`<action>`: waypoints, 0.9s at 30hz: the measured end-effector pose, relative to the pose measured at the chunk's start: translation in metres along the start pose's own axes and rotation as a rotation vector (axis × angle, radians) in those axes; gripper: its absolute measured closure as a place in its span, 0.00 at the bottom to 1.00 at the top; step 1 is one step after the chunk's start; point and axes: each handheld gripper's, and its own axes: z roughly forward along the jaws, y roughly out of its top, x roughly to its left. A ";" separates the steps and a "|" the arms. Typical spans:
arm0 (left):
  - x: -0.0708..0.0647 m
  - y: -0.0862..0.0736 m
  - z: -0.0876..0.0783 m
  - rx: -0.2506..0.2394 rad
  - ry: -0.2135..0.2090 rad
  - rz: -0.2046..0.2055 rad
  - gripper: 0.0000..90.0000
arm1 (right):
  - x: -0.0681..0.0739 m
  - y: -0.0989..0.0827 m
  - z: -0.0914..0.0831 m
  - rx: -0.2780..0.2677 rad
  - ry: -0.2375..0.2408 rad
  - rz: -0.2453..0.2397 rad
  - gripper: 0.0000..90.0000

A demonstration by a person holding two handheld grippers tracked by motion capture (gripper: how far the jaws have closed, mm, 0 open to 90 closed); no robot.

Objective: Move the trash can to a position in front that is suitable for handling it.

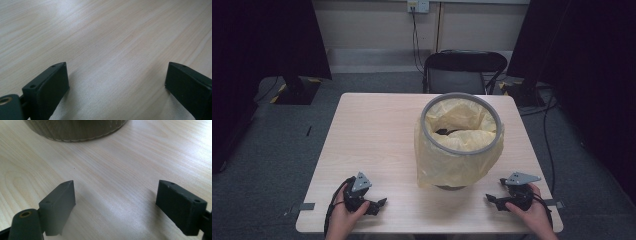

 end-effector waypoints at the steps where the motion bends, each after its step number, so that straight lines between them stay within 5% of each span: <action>1: 0.000 0.000 0.000 0.000 0.000 0.000 0.05 | 0.000 0.001 0.000 0.008 0.002 0.001 0.17; 12: 0.000 0.000 0.000 0.000 0.000 0.000 0.05 | 0.002 0.008 -0.008 0.006 0.042 -0.008 0.17; 27: 0.000 0.000 0.000 0.000 0.000 0.000 0.05 | 0.005 0.041 -0.022 -0.016 0.101 -0.037 0.17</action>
